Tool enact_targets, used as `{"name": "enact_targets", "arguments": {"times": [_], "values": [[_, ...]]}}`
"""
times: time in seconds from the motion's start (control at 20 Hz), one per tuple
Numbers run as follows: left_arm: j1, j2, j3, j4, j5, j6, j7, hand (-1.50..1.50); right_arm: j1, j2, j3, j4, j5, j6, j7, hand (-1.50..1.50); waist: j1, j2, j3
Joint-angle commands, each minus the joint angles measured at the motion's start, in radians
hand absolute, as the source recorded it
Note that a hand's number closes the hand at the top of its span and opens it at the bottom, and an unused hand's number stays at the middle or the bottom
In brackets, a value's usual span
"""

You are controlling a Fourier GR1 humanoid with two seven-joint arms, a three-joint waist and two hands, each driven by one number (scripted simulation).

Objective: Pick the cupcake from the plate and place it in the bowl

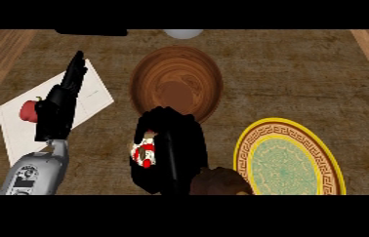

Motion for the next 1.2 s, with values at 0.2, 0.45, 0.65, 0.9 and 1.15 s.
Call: {"name": "enact_targets", "arguments": {"times": [0.2, 0.45, 0.65, 0.9, 1.15], "values": [[-0.036, 0.017, 0.039, 0.027, 0.008, -0.012, -0.001, 0.00, -0.289, 0.010, -0.174, 0.375, -0.041, -0.066, 0.006, 1.50, -0.019, 0.004, 0.001], [0.006, 0.034, 0.055, 0.014, 0.023, -0.042, -0.027, 0.00, -0.308, 0.011, -0.194, 0.629, 0.011, -0.103, -0.092, 1.50, -0.020, 0.004, 0.001], [-0.070, 0.020, 0.065, 0.064, 0.013, -0.023, -0.003, 0.00, -0.348, 0.011, -0.285, 0.855, -0.066, -0.211, -0.237, 1.50, -0.014, 0.014, 0.002], [-0.016, 0.001, 0.035, 0.030, -0.002, -0.025, -0.039, 0.00, -0.358, 0.011, -0.377, 0.946, -0.275, -0.268, -0.365, 1.50, 0.009, 0.019, 0.002], [-0.068, -0.015, 0.017, 0.013, 0.003, -0.034, 0.018, 0.00, -0.335, 0.011, -0.432, 0.989, -0.485, -0.250, -0.628, -1.50, 0.030, 0.028, 0.004]]}}
